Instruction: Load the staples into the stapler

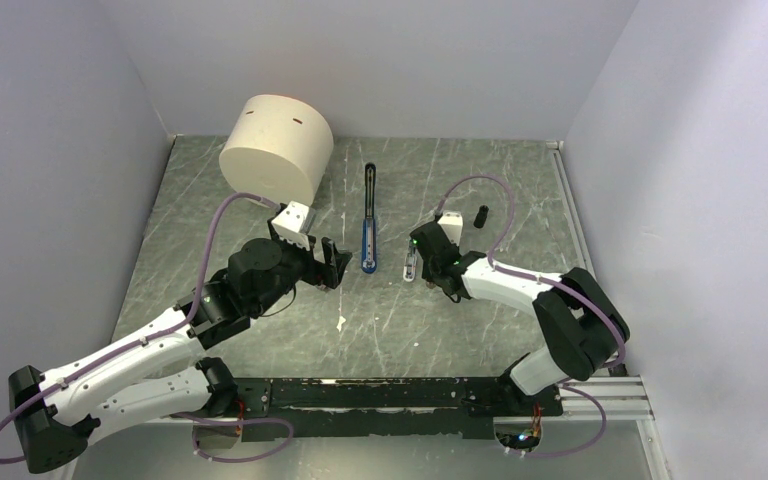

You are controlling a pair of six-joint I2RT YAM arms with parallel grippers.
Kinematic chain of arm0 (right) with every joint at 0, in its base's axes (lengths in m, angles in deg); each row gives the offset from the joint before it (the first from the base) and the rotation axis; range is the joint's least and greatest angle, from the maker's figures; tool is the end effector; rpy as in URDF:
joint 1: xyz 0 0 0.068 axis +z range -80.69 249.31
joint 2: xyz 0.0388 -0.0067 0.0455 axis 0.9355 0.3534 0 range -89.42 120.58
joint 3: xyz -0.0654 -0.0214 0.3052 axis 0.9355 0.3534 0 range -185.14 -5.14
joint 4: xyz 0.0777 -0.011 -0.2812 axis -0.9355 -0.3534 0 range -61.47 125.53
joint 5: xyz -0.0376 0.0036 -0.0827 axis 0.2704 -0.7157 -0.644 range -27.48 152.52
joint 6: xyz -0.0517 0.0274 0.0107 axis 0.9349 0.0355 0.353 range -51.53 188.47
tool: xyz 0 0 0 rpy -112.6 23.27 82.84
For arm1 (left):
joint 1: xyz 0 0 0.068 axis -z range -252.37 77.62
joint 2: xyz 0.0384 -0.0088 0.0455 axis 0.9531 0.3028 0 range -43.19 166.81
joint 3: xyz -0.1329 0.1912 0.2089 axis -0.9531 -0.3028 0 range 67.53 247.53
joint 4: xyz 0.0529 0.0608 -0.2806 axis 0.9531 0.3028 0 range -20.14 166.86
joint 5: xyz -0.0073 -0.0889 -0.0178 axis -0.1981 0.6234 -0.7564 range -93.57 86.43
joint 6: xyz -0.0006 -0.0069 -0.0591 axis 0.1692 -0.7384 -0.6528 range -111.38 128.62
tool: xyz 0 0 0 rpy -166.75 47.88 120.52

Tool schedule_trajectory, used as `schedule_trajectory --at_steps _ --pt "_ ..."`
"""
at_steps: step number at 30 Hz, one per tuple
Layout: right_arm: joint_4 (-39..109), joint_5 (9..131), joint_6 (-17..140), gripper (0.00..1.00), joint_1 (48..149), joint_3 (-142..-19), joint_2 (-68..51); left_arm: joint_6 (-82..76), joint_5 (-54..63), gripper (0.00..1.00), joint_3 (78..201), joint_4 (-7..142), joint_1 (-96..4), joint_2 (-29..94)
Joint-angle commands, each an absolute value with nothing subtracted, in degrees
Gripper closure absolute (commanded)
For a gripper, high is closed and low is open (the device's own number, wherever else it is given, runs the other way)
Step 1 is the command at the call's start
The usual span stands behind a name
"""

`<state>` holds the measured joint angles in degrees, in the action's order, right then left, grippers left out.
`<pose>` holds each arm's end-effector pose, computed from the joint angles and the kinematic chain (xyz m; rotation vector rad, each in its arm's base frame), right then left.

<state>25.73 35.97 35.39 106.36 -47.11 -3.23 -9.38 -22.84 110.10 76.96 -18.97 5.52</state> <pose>0.2564 0.1693 0.1762 0.0994 2.3782 -0.0154 0.1386 -0.1623 0.3465 0.3187 1.7995 -0.5876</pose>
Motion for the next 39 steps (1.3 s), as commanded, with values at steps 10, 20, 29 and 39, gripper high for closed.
schedule_trajectory --at_steps 10,20,29,39 --pt "25.9 36.2 36.6 0.68 106.0 -47.5 -6.0 -9.7 -23.6 0.11 110.2 75.9 -18.9 5.4" --pt "26.2 36.2 38.0 0.67 105.9 -50.5 -4.4 -9.6 -23.9 0.11 110.2 76.2 -18.9 4.9" --pt "30.7 49.1 39.4 0.64 107.0 -51.0 -9.4 -9.5 -26.8 0.12 112.3 78.8 -18.9 2.5" --pt "29.6 53.4 45.9 0.53 117.7 -65.2 4.8 -15.6 -44.4 0.10 114.1 90.8 -18.9 -6.0"
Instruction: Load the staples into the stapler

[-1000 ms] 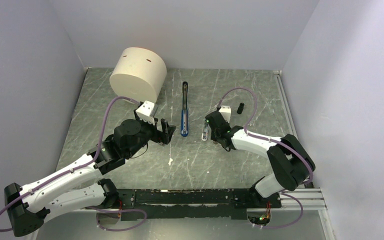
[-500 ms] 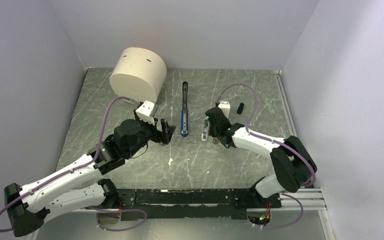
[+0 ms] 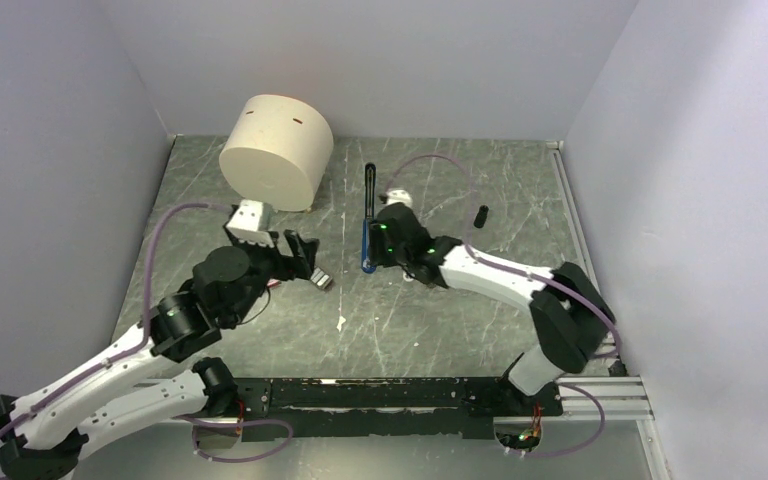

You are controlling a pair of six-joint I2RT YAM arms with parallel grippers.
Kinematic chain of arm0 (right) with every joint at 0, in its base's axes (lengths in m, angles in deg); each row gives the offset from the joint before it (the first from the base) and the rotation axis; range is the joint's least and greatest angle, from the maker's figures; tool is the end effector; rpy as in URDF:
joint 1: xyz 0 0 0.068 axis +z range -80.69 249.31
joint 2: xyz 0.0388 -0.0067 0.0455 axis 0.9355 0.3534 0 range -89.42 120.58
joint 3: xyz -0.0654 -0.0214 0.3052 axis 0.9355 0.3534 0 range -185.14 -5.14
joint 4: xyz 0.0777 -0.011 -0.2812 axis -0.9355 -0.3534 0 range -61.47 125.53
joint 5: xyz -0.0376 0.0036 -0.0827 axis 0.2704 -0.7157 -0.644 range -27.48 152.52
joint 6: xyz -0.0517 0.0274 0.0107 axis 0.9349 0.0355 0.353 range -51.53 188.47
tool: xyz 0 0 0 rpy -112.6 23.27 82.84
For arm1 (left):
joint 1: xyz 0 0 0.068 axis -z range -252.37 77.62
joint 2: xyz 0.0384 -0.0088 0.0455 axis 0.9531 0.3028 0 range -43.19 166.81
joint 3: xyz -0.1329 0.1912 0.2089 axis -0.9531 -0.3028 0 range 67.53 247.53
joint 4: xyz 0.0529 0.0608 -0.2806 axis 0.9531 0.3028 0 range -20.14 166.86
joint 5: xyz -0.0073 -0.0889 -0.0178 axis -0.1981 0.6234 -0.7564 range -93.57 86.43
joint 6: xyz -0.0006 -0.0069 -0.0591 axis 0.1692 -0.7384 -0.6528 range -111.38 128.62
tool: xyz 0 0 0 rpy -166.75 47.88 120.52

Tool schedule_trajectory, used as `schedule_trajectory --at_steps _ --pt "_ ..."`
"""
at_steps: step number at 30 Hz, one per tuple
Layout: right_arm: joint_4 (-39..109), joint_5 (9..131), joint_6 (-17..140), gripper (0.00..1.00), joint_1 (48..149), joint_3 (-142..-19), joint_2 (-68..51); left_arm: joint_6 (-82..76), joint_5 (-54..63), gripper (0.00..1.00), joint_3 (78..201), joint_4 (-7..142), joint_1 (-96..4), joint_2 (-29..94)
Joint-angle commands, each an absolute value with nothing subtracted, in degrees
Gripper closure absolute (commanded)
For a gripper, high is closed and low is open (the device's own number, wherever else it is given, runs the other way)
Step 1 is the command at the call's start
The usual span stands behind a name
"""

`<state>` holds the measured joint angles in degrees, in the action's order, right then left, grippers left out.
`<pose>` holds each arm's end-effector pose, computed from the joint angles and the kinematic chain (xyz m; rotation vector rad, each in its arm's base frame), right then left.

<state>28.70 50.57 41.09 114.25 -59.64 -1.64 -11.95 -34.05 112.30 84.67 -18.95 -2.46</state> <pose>0.2626 0.2495 0.2414 -0.2392 2.2775 0.4346 0.1196 -0.1239 0.3713 0.1139 1.7530 -0.4809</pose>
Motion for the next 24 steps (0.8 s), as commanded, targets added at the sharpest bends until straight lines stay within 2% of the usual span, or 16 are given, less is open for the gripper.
schedule_trajectory --at_steps 1,9,16,21,24 --pt "29.5 53.4 46.7 0.52 118.6 -67.9 6.9 -16.6 -46.3 0.10 113.9 92.1 -18.9 -7.0" --pt "27.2 54.2 48.5 0.59 123.6 -82.9 22.4 -25.2 -58.7 0.07 114.4 102.2 -18.8 -11.4" --pt "25.3 54.0 52.2 0.51 126.5 -90.7 29.9 -28.9 -61.5 0.06 114.9 106.2 -18.8 -12.2" --pt "24.1 54.5 54.3 0.59 126.9 -93.6 32.9 -29.8 -62.5 0.06 115.3 107.1 -18.8 -12.1" --pt "23.1 53.6 54.4 0.57 127.1 -95.1 34.4 -29.6 -62.3 0.06 115.2 107.0 -18.8 -11.9"
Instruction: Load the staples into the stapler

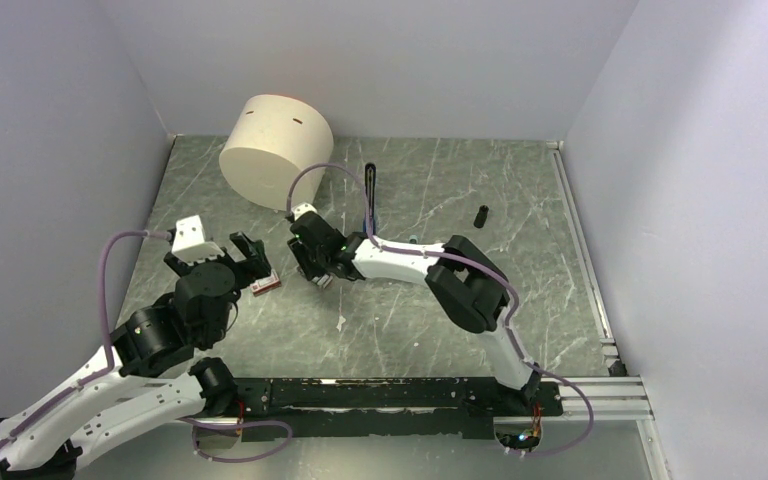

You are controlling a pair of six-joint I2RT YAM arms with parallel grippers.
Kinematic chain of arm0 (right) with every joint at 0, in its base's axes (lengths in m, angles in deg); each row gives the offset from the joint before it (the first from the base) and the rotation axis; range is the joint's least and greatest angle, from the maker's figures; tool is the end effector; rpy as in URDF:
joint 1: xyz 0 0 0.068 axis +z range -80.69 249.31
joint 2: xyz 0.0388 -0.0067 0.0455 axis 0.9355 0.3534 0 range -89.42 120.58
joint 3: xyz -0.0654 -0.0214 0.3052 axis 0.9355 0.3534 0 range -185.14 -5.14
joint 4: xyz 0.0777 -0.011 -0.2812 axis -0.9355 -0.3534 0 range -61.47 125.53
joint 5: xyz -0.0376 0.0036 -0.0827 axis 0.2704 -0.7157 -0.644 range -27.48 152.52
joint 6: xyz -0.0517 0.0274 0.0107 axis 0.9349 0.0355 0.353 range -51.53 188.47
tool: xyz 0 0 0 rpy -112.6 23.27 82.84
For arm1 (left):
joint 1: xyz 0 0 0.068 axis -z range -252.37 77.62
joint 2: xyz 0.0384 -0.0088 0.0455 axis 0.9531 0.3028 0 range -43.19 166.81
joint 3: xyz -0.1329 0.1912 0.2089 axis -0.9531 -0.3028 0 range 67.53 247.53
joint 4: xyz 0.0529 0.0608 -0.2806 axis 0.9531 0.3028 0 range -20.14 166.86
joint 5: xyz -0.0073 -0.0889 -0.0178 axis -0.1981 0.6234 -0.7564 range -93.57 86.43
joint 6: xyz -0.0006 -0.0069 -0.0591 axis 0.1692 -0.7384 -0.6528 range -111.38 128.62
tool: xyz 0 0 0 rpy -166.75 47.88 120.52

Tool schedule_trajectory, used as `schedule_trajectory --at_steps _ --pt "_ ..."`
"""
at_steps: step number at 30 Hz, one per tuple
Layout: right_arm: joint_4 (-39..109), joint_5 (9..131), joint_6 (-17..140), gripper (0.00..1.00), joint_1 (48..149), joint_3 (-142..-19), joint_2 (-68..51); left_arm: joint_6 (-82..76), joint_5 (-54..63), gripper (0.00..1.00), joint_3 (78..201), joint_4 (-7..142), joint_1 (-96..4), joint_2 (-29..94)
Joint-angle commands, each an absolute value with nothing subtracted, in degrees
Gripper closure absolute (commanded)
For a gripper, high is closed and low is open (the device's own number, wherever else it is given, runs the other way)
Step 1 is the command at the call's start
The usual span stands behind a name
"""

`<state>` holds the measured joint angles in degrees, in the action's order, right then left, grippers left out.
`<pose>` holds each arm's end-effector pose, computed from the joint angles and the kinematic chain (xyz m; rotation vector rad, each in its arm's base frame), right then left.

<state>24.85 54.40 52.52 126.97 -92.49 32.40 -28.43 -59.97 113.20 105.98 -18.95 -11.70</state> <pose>0.2866 0.4413 0.1823 -0.7873 2.2635 0.4562 0.0918 -0.0626 0.3624 -0.3620 1.7451 -0.1709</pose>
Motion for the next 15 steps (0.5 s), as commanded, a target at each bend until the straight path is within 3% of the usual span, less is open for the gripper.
schedule_trajectory --at_steps 1,15 --pt "22.8 53.1 54.5 0.56 127.3 -95.4 34.7 -29.7 -62.2 0.06 115.2 107.0 -18.8 -11.9" --pt "23.3 51.4 55.8 0.55 128.4 -95.8 36.1 -30.7 -62.9 0.06 115.4 108.0 -18.8 -11.7"
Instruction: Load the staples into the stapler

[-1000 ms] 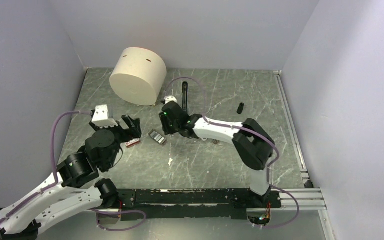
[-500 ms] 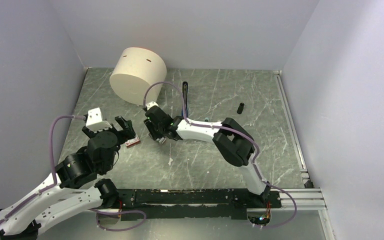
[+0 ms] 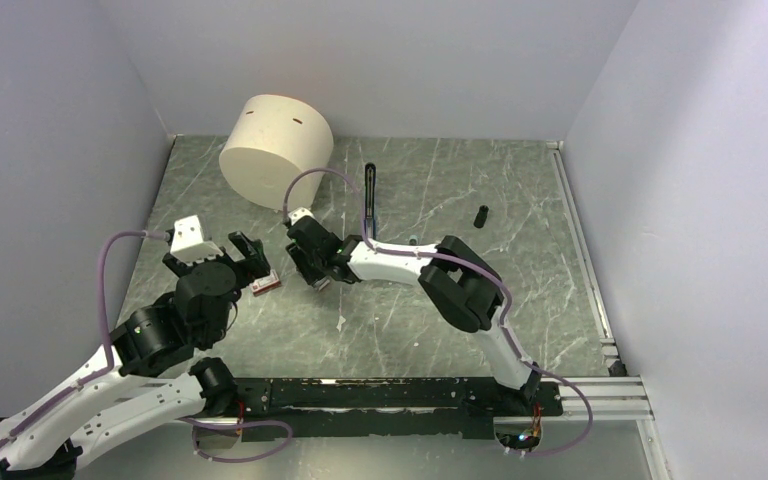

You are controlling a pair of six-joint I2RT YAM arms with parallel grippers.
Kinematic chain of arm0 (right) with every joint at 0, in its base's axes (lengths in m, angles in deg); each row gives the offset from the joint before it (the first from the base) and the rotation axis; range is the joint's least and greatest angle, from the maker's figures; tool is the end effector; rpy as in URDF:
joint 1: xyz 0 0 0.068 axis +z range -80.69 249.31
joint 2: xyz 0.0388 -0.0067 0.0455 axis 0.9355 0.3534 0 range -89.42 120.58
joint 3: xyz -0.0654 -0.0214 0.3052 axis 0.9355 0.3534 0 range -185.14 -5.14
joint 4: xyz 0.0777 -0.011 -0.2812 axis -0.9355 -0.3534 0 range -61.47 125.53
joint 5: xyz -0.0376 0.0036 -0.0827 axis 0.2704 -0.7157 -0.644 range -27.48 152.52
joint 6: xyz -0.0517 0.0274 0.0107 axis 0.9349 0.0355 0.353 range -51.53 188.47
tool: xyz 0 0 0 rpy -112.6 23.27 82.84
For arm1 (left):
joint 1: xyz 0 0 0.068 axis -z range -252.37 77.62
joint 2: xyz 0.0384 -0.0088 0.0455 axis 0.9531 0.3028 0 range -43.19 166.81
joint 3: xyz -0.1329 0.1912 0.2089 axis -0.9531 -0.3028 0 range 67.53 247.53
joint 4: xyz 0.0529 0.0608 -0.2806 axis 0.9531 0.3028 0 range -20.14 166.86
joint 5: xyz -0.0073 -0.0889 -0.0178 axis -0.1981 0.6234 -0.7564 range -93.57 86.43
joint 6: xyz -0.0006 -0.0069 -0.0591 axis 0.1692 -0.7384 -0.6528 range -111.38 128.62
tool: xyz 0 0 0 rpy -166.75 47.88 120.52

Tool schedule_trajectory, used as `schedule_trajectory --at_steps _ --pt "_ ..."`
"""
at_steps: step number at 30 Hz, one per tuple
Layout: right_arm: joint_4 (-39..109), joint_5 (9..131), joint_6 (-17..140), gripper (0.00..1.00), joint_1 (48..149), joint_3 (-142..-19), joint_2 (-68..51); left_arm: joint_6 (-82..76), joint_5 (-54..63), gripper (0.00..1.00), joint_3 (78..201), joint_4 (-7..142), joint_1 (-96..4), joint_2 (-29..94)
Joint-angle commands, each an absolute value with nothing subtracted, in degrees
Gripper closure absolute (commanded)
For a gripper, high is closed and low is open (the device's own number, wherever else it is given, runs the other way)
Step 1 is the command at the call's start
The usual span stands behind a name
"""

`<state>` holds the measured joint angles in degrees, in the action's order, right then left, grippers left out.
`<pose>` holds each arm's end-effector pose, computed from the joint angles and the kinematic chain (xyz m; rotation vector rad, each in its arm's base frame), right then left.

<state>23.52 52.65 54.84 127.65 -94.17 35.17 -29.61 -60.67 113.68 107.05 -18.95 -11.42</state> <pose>0.2858 0.4495 0.1660 -0.8451 2.2678 0.3828 0.0917 -0.0619 0.3634 -0.3797 1.7450 -0.1636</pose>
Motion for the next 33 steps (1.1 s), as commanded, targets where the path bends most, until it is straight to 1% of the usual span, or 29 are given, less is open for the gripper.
schedule_trajectory --at_steps 1,5,12,13,15,16,17,18,20,23,33 --pt "23.1 51.0 55.9 0.55 128.5 -96.0 36.0 -30.8 -63.0 0.06 115.3 108.0 -18.8 -11.8" --pt "23.8 48.3 55.2 0.58 128.9 -95.2 34.5 -30.9 -63.1 0.06 115.3 108.1 -18.8 -12.0" --pt "25.5 48.6 54.7 0.59 129.0 -94.2 32.1 -30.9 -63.1 0.06 115.3 108.3 -18.8 -11.7" --pt "25.2 48.9 54.7 0.62 129.0 -94.5 32.5 -31.0 -63.2 0.06 115.3 108.3 -18.8 -11.7" --pt "24.4 49.1 54.6 0.75 129.0 -95.5 33.5 -30.9 -63.1 0.06 115.3 108.1 -18.8 -11.7" --pt "24.2 49.2 54.4 0.78 129.0 -95.9 33.8 -30.9 -63.1 0.06 115.3 108.2 -18.8 -11.7" --pt "24.3 49.3 54.3 0.78 129.0 -96.0 34.0 -30.9 -63.1 0.06 115.3 108.3 -18.8 -11.7" --pt "24.5 49.6 54.2 0.77 129.0 -95.9 34.1 -31.0 -63.1 0.06 115.3 108.3 -18.8 -11.7" --pt "24.4 49.7 54.1 0.70 129.0 -96.1 34.4 -31.0 -63.2 0.06 115.3 108.3 -18.8 -11.6" --pt "24.0 49.5 54.0 0.64 129.0 -96.6 35.1 -30.8 -63.2 0.06 115.3 108.2 -18.8 -11.7" --pt "23.9 50.4 54.4 0.58 129.3 -97.9 36.4 -30.7 -63.1 0.06 115.3 108.2 -18.8 -11.5"
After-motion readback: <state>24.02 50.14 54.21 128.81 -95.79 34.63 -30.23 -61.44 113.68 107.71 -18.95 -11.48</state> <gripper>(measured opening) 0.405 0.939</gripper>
